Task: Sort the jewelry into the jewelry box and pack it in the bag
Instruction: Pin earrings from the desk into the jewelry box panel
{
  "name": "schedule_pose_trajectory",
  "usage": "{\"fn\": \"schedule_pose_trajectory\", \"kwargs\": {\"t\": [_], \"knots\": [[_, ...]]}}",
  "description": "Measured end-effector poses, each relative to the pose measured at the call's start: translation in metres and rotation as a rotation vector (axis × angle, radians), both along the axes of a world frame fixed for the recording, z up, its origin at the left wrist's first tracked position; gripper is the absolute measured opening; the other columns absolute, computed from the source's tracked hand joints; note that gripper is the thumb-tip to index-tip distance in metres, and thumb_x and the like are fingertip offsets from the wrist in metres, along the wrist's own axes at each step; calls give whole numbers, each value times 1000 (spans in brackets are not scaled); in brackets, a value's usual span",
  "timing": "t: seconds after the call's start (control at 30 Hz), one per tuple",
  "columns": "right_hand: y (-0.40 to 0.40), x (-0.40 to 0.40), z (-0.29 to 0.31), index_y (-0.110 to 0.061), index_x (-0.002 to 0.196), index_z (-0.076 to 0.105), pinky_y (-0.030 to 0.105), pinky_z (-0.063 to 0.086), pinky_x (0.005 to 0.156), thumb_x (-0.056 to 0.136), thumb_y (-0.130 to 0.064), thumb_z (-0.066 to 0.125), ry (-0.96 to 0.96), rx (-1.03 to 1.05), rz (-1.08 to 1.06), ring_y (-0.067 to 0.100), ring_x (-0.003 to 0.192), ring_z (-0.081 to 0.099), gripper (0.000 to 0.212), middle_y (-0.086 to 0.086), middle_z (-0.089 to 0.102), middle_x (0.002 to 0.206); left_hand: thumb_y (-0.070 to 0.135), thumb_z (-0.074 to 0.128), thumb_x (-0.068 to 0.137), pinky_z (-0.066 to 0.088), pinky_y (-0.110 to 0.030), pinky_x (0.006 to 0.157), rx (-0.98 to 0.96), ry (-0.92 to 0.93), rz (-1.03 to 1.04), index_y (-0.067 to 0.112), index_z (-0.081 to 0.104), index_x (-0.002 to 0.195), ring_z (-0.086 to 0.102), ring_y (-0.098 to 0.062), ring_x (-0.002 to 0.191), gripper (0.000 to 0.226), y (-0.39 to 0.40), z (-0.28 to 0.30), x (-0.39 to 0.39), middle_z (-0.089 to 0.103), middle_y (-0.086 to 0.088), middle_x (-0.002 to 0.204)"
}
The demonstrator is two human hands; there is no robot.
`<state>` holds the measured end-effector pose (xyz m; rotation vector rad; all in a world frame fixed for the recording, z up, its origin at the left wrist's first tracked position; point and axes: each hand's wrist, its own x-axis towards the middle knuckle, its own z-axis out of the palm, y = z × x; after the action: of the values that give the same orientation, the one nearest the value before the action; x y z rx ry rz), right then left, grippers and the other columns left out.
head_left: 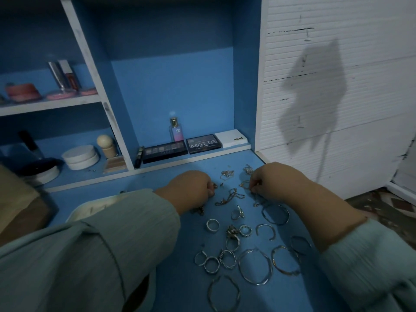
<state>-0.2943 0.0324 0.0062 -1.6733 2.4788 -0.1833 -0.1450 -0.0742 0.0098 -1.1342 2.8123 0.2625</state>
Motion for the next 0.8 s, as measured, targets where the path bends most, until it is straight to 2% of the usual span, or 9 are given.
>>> {"fn": "schedule_pose_trajectory", "kwargs": {"t": [0.1, 0.17, 0.3, 0.43, 0.53, 0.6, 0.7, 0.8], "knots": [[2, 0, -5, -26, 111, 64, 30, 46, 86, 92, -27, 51, -6, -32, -12, 18, 105, 54, 22, -2, 59, 115, 27, 44, 98, 35, -25, 80, 31, -20, 17, 11, 62, 113, 53, -19, 105, 28, 2, 1, 0, 59, -4, 114], [3, -2, -9, -27, 108, 64, 30, 46, 84, 93, -27, 50, -15, -58, -24, 18, 102, 55, 21, -1, 60, 111, 27, 43, 98, 36, -24, 77, 47, -12, 21, 11, 62, 110, 51, -17, 97, 27, 3, 3, -1, 55, -1, 102], [3, -4, -17, -27, 104, 65, 29, 48, 77, 92, -26, 49, -28, -158, -51, 17, 90, 57, 20, -1, 62, 102, 20, 51, 92, 36, -21, 56, 79, 154, 24, 17, 57, 83, 47, -14, 76, 10, 2, 11, 0, 51, -1, 84], [0, -6, -16, -26, 106, 64, 26, 43, 70, 94, -27, 46, -48, -233, -85, 17, 90, 57, 22, -1, 62, 103, 17, 56, 87, 33, -18, 53, 136, 268, 65, 18, 52, 74, 45, -10, 66, 14, -4, 13, 1, 52, 4, 76], [-8, -11, -4, -25, 106, 65, 24, 42, 73, 93, -26, 49, -66, -222, -56, 16, 94, 57, 21, -1, 62, 107, 13, 53, 87, 31, -21, 53, 195, 292, 80, 15, 49, 79, 41, -16, 70, 9, -11, 13, 0, 47, -4, 79], [-17, -16, 2, -22, 110, 65, 24, 44, 80, 93, -24, 50, -68, -177, -12, 16, 100, 56, 23, 0, 61, 113, 12, 51, 88, 33, -24, 57, 245, 309, 108, 15, 49, 83, 41, -17, 73, 7, -16, 13, -1, 46, -5, 82], [-37, -20, 3, -19, 119, 62, 25, 41, 96, 94, -18, 49, -64, -105, 42, 16, 114, 51, 28, 0, 57, 125, 18, 53, 91, 41, -23, 61, 300, 346, 157, 18, 60, 93, 49, -12, 69, 8, -24, 14, -2, 54, 4, 78], [-58, -23, -1, -18, 126, 56, 26, 35, 104, 94, -13, 45, -56, -62, 54, 18, 122, 46, 35, 2, 51, 134, 24, 52, 94, 42, -23, 75, 301, 326, 157, 15, 65, 107, 51, -8, 82, 20, -34, 13, -5, 54, 10, 89]]}}
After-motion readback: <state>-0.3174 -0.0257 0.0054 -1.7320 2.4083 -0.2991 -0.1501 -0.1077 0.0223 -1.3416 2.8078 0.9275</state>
